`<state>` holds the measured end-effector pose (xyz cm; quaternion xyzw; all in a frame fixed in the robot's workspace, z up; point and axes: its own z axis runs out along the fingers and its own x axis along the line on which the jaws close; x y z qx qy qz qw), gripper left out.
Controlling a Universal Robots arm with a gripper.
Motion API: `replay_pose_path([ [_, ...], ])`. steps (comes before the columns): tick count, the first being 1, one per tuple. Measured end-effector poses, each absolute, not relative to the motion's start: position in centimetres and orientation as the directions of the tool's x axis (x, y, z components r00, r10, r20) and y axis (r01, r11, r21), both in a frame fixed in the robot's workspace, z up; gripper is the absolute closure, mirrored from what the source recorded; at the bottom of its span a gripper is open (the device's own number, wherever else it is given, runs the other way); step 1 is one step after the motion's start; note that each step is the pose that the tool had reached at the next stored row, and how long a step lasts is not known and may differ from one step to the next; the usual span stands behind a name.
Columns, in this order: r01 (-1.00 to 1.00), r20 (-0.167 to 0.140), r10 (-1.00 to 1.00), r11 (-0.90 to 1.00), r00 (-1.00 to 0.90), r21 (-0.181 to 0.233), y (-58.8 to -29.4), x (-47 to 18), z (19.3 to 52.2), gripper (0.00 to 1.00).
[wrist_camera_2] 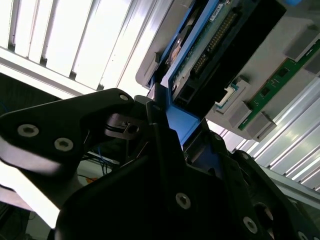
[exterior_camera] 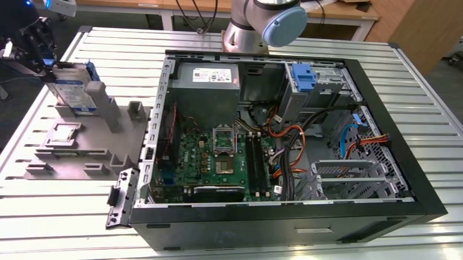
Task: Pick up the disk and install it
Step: 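Pick up the disk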
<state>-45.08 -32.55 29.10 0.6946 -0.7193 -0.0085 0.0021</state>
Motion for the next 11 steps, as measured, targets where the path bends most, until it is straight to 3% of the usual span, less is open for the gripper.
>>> replay_pose_path([
  [11, -0.999, -0.009, -0.999, 0.037, -0.037, 0.015, -32.55, -45.09, 29.44, 0.63],
])
